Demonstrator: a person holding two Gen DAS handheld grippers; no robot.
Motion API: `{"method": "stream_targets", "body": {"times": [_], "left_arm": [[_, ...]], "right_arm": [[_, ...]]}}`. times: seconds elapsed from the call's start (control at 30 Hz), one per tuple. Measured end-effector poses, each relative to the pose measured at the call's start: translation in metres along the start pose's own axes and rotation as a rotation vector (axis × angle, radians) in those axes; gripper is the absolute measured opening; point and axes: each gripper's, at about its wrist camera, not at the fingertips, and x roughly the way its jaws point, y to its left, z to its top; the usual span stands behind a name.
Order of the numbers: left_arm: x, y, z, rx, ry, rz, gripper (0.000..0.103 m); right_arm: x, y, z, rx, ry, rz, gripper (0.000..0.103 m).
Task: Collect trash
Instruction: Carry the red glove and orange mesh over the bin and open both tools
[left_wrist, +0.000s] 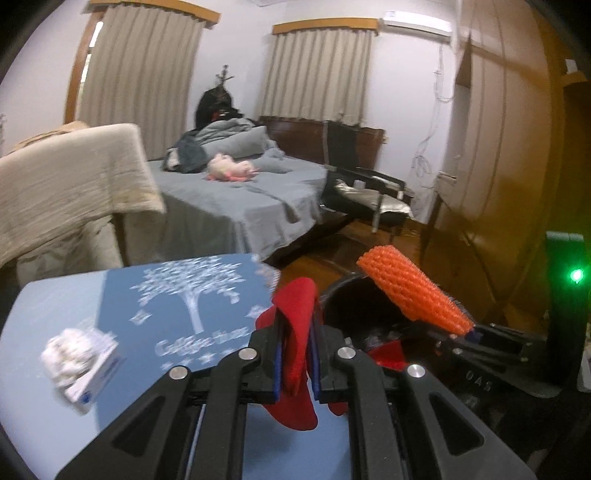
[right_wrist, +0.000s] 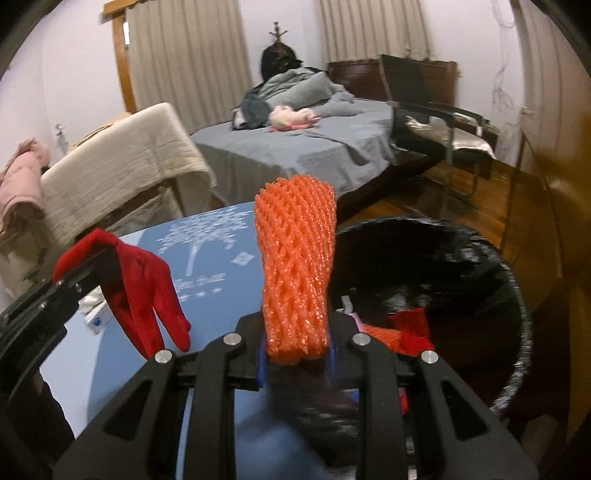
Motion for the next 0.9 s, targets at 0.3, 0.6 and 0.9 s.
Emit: {"method": "stream_targets", "body": {"times": [0.3, 0.6, 0.9], "left_arm": [[0.049, -0.056, 0.017, 0.044, 0.020, -0.119, 0.011], [0.096, -0.090, 0.024, 0.044, 0.078, -0.192, 0.011], [0.122, -0.090, 0.015, 0.052, 0.141, -0.216, 0.050]], "right_arm": [[0.003, -0.069, 0.006, 0.059, -0.009, -0.105, 0.023], [0.019, -0.117, 0.001, 0.102, 0.012, -0.165, 0.025], [0.028, -0.134, -0.013, 0.105, 0.027, -0.223, 0.074]]}}
